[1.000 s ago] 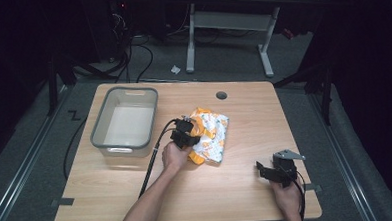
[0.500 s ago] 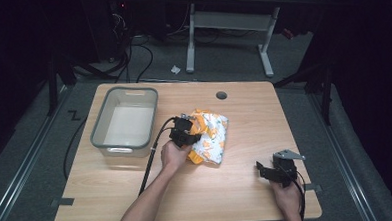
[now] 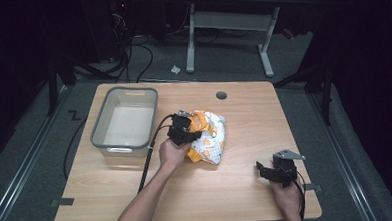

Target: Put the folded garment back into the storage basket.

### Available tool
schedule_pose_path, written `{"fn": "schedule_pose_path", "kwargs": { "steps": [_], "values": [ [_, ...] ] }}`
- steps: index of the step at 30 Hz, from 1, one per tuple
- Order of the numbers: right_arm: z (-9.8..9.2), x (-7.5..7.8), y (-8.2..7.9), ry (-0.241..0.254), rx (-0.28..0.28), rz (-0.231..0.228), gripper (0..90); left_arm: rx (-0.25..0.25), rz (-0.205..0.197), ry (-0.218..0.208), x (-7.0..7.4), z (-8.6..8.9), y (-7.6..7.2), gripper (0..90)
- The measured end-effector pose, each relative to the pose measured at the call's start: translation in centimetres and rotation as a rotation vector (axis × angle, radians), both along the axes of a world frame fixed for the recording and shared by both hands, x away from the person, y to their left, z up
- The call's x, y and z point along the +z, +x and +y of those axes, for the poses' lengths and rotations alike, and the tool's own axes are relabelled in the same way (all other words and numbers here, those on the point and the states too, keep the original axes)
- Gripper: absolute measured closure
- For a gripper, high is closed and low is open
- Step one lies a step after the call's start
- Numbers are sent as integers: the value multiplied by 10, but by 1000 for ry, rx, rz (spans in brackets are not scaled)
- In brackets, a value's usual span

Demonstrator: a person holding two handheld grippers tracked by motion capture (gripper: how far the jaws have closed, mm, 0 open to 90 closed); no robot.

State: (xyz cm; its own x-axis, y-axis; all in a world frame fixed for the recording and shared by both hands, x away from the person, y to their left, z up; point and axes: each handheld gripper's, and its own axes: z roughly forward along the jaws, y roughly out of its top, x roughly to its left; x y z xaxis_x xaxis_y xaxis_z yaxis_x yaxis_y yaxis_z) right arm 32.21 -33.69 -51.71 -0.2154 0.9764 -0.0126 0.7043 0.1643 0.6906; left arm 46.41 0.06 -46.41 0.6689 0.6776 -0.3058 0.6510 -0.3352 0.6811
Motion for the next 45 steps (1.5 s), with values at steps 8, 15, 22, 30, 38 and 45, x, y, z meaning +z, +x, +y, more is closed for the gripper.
{"fn": "schedule_pose_path", "kwargs": {
  "steps": [8, 15, 22, 30, 38, 45],
  "values": [
    [0, 0, 0, 0, 0, 0, 283, -4, -37, -27, 18, 8, -6, 788],
    [0, 0, 0, 0, 0, 0, 283, -8, -55, -36, 25, 13, -11, 787],
    [0, 0, 0, 0, 0, 0, 283, -13, -76, -45, 34, 17, -16, 787],
    [0, 0, 0, -1, 0, 0, 283, -10, -86, -62, 43, 26, -18, 787],
    [0, 0, 0, 0, -1, 0, 283, 9, -95, -86, 50, 39, -20, 787],
    [0, 0, 0, 0, -1, -1, 283, 28, -104, -100, 58, 54, -21, 787]
  ]
}}
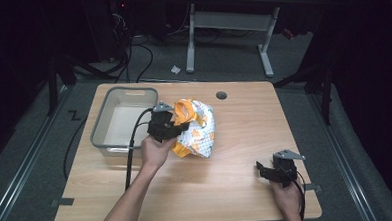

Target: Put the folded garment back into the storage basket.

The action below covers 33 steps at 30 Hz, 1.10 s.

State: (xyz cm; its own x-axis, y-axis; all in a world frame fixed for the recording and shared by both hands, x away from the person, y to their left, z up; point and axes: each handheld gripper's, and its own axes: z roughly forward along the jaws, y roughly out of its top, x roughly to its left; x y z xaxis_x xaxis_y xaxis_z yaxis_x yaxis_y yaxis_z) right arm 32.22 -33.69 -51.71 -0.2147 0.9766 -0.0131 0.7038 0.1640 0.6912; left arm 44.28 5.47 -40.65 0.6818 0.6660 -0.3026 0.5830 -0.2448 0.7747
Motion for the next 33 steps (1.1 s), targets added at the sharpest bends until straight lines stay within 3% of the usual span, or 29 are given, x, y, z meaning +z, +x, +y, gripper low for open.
{"fn": "schedule_pose_path", "kwargs": {
  "steps": [33],
  "values": [
    [0, 0, 0, -2, -1, -1, 283, 69, -40, -27, 26, 53, -5, 786]
  ]
}}
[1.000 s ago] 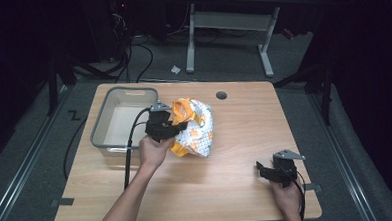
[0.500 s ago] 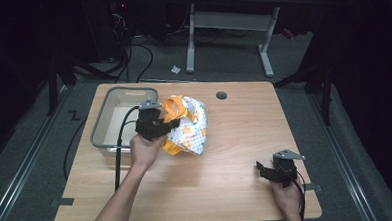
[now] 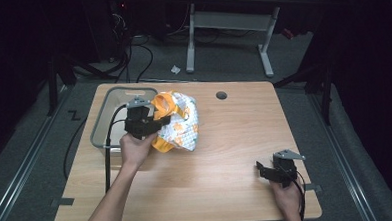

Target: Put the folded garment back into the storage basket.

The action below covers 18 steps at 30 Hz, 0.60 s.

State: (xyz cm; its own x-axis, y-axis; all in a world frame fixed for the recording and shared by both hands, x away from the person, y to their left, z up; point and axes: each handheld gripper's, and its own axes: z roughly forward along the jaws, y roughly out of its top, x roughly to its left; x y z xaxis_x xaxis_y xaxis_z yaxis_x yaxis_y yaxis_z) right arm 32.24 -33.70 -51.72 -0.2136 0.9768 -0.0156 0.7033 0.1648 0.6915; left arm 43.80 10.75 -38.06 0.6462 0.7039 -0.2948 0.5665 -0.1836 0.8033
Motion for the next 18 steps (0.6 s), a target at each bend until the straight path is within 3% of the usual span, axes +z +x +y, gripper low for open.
{"fn": "schedule_pose_path", "kwargs": {
  "steps": [18],
  "values": [
    [0, 0, 0, 1, -2, 1, 283, 45, -13, -9, 4, 23, 1, 785]
  ]
}}
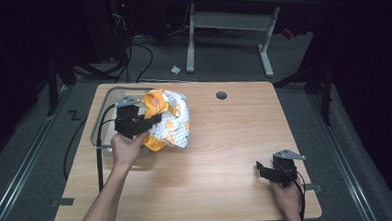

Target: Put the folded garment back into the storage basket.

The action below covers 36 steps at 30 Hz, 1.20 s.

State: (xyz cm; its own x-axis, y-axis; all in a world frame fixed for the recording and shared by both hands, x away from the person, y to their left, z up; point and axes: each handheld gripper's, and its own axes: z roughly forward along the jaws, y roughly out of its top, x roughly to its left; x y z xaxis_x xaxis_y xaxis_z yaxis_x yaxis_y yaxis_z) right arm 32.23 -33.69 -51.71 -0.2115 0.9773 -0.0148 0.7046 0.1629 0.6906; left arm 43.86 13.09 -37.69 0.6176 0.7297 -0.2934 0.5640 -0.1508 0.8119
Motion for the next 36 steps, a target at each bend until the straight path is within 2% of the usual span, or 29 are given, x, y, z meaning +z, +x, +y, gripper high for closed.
{"fn": "schedule_pose_path", "kwargs": {
  "steps": [15, 19, 26, 36],
  "values": [
    [0, 0, 0, -1, 2, -2, 283, 61, -14, -4, 3, 31, 1, 784],
    [0, 0, 0, -1, -3, -1, 283, 73, -20, 19, 5, 39, 2, 785],
    [0, 0, 0, 0, -4, -1, 283, 108, -32, 13, 9, 55, 5, 784],
    [0, 0, 0, 1, -7, 0, 283, 141, -33, 33, 8, 73, 11, 785]
  ]
}}
